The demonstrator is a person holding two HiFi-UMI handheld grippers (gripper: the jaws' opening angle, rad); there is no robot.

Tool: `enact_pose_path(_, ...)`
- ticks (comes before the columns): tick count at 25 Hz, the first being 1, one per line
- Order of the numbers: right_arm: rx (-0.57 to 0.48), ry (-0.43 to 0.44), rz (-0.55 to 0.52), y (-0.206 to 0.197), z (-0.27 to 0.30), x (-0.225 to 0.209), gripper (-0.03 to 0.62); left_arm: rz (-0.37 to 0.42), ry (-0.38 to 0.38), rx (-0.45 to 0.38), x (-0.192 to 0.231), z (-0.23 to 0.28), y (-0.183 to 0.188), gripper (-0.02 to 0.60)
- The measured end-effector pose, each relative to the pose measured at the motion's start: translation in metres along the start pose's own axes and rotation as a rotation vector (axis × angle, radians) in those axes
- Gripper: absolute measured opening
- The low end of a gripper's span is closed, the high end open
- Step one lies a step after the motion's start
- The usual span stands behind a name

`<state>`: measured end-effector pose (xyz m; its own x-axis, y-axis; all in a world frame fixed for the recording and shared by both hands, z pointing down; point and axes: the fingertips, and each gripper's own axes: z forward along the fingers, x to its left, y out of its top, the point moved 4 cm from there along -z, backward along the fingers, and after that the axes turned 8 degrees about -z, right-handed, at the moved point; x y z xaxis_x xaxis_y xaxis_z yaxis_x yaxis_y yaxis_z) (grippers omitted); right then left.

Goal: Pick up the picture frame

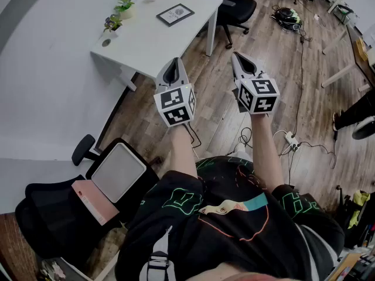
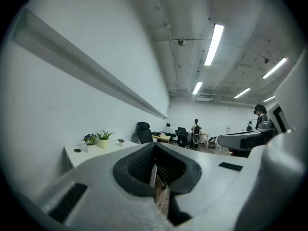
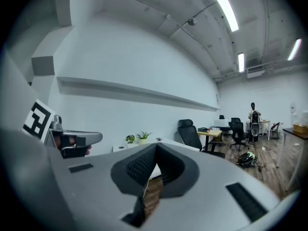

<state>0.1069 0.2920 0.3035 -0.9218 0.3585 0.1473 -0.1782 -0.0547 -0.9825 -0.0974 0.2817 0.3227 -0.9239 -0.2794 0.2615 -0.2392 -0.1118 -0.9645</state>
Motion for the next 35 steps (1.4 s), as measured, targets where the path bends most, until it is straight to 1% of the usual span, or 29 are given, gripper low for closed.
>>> enact_pose_path(3,-0.014,0.018,-0.017,0.006,0.004,0.013,0.003,-0.011,0.005,-0.004,0.012,-0.004,0.003,0.005)
enact_pose_path(6,-0.031,0.005,-0.012,0.011,0.004,0.018,0.005,-0.022,0.011,-0.006,0.02,-0.007,0.005,0.005)
enact_pose_path(9,-0.017,-0.009,-0.021,0.011,0.004,0.018,0.005,-0.035,0.007,-0.007,0.024,-0.006,0.006,0.005)
enact_pose_path(17,0.0,-0.05,-0.041,0.016,-0.005,0.01,0.005,-0.055,-0.035,-0.028,0.018,0.001,0.011,0.005)
enact_pose_path(22,0.006,-0.062,-0.032,0.016,-0.007,0.005,0.005,-0.068,-0.041,-0.021,0.018,0.002,0.008,0.005)
enact_pose_path(30,0.037,-0.036,-0.02,0.005,0.021,0.0,0.005,-0.091,-0.003,0.006,0.037,0.024,-0.001,0.005)
enact_pose_path(35,0.068,-0.027,0.02,-0.011,0.048,-0.01,0.005,-0.09,0.014,0.04,0.046,0.042,-0.013,0.005)
